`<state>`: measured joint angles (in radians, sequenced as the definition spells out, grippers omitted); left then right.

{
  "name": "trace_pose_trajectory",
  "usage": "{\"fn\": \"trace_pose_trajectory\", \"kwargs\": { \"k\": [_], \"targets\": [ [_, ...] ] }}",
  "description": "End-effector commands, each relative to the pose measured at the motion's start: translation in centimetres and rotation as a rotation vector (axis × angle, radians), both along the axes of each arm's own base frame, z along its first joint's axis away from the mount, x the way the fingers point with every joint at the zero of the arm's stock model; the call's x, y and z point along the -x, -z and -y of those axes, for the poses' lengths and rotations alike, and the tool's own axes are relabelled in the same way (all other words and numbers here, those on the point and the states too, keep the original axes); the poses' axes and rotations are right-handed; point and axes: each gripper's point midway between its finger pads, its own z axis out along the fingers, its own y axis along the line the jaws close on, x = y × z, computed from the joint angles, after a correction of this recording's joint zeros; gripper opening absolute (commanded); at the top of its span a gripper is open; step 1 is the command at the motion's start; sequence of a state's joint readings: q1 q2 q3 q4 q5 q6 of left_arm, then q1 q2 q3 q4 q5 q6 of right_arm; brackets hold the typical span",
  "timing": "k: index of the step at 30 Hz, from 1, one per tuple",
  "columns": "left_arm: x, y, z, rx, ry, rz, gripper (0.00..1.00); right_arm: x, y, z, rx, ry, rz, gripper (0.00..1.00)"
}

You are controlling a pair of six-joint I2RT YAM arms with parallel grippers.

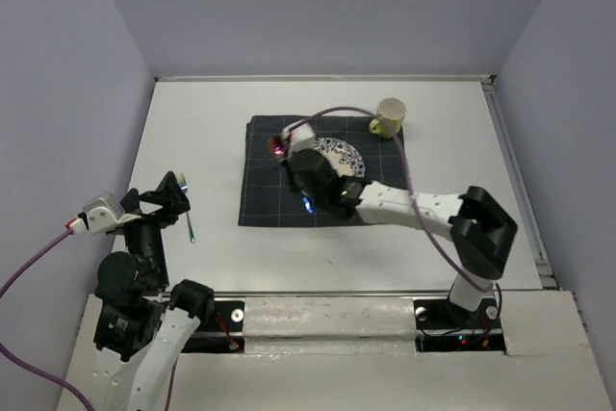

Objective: Set the dinner table for one person

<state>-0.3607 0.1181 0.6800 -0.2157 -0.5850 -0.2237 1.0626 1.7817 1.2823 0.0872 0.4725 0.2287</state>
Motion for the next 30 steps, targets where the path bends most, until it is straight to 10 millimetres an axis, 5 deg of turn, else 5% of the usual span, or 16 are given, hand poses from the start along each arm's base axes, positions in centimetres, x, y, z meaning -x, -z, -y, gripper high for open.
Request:
{"fn": "trace_pose_trajectory", "kwargs": {
  "k": [1, 4, 8, 14, 20, 30],
  "targets": [
    [-0.3, -0.9, 0.8, -0.013, 0.040, 0.035, 0.99, -6.0, 0.8, 12.3, -0.076, 0.376, -0.023, 0.00],
    [-0.5, -0.7, 1.0, -0.016, 0.051, 0.027, 0.99, -7.0, 1.0, 16.3, -0.094, 0.451, -0.031, 0.00],
    [-0.7, -0.5, 1.3, -0.016, 0.062, 0.016, 0.99, -8.4, 4.0, 21.5, -0.059, 0.563, -0.072, 0.00],
    [-1.4, -0.3, 2.0, -0.033, 0.083, -0.005, 0.99, -9.8, 6.0, 25.8, -0.064, 0.657, -0.109, 0.00],
    [-1.6, -0.1, 2.0, -0.035, 0.077, -0.018, 0.99, -11.2, 8.7, 26.8, -0.047, 0.648, -0.149, 0.00],
    [-2.0, 0.3, 2.0, -0.037, 0.068, -0.041, 0.99, -12.9, 10.5, 26.9, -0.009, 0.624, -0.157, 0.00]
  ]
}}
